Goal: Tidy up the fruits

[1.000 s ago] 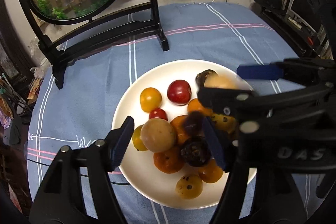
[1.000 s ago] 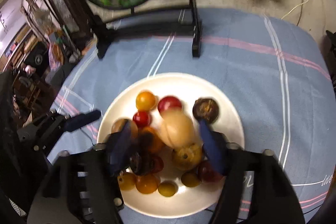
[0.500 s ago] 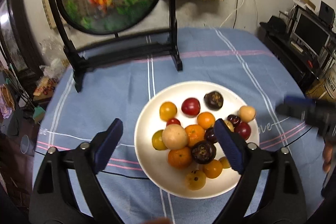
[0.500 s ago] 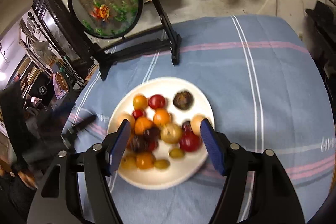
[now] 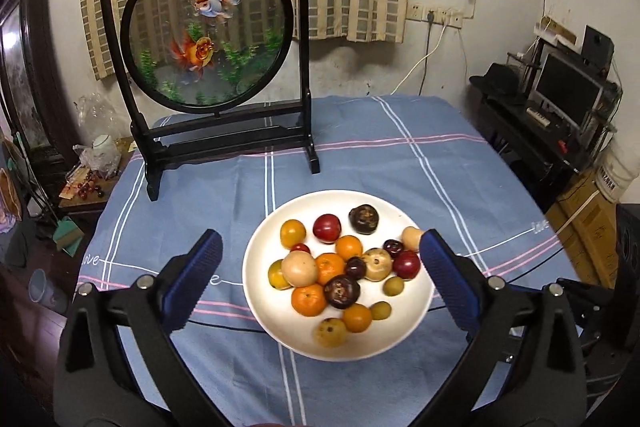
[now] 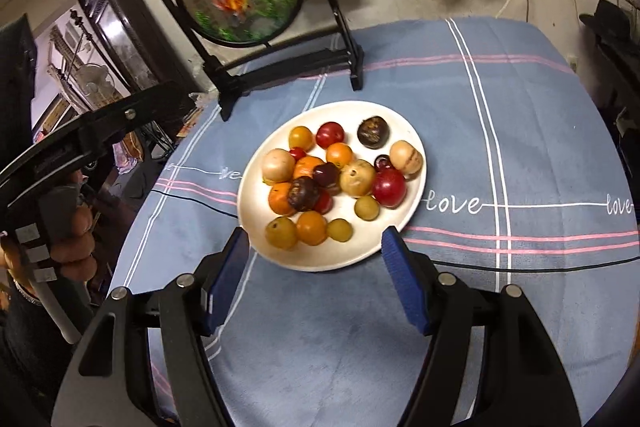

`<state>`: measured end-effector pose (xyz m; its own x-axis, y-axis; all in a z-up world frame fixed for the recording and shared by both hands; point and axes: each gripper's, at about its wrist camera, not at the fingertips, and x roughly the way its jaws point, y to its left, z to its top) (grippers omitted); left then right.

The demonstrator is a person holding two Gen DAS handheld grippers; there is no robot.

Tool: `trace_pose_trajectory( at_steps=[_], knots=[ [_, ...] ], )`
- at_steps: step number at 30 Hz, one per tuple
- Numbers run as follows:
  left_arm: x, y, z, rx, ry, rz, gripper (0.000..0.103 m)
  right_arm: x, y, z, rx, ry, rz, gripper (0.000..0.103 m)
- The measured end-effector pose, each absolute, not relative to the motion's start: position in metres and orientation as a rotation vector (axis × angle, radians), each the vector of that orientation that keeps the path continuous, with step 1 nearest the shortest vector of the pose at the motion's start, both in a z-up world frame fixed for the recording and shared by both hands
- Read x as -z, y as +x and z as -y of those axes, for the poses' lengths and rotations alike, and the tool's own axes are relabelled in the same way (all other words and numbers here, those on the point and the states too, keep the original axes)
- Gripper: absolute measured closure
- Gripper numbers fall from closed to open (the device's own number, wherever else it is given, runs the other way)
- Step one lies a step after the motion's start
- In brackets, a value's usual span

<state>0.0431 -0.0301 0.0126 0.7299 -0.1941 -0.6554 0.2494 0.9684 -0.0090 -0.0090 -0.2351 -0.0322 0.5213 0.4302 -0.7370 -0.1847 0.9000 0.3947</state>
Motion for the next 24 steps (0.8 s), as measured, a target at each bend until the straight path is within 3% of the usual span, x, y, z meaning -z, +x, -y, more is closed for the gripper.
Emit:
trace_pose_trajectory(
  at_steps=[6, 24],
  knots=[
    [-0.015, 0.033, 0.019, 0.283, -0.016, -0.739, 0.003, 0.028, -0.021, 0.229, -0.388, 0.273, -0.951, 0.034],
    [-0.023, 0.024, 0.015, 0.061, 0.121, -0.703, 0.003, 0.036, -0.032, 0.219, -0.406, 0.259, -0.971, 0.034]
  ],
)
